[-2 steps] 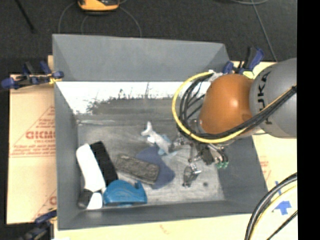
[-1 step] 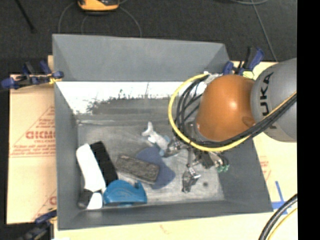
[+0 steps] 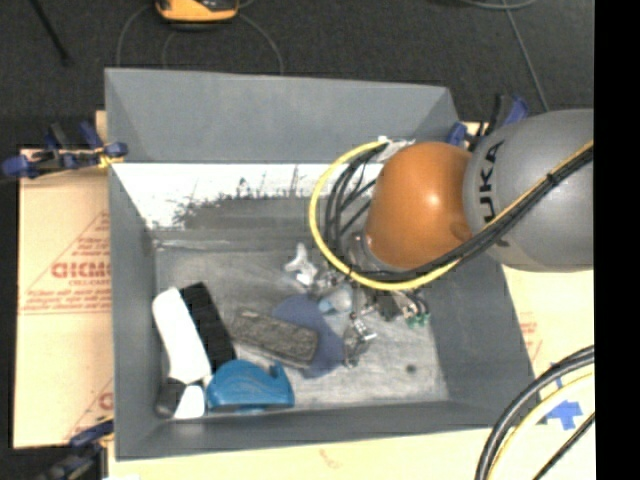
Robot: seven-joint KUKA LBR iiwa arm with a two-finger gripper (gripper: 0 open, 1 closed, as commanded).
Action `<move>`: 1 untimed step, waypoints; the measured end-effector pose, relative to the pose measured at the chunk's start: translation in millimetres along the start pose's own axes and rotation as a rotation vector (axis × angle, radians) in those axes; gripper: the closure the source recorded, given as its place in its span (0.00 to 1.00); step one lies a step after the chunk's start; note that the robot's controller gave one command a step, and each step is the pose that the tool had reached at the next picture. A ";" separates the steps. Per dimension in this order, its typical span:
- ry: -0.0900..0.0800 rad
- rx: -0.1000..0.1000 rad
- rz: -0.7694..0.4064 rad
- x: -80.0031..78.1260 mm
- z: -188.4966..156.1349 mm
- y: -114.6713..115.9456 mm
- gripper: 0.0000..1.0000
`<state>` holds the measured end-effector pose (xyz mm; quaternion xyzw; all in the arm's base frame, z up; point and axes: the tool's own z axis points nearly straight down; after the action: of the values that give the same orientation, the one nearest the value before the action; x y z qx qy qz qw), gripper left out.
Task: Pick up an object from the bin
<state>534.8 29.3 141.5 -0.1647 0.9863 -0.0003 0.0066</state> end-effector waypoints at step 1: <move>0.009 -0.002 0.221 5.8 46.7 -15.7 0.00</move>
Offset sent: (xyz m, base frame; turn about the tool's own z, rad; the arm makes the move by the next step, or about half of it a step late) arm -0.0037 -0.0166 -0.0715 0.1927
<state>535.1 12.6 94.7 -0.0548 0.9985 0.0006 0.0019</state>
